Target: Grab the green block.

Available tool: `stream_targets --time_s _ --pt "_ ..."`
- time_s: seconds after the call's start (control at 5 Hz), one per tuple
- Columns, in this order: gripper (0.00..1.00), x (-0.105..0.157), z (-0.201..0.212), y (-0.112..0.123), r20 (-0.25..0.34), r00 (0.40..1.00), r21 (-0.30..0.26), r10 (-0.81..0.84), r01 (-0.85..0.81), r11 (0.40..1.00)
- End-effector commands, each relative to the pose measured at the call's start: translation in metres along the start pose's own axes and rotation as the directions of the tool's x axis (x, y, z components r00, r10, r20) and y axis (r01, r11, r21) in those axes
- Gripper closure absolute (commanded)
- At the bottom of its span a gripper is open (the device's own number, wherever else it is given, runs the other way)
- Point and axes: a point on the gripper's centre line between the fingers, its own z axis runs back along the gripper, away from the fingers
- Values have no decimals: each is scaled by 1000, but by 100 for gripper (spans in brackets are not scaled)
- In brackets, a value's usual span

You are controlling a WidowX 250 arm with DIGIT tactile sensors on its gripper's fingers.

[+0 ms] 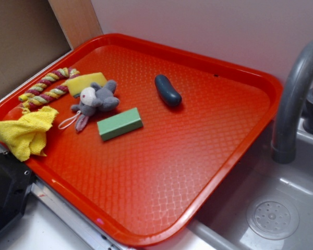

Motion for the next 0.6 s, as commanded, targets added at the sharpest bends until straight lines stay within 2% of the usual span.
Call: stream_targets --time_s 0.0,0.4 --pt "0 0 0 0 0 1000 0 0 0 1000" --pt "0 28 -32 -6 56 990 30 -133 132 991"
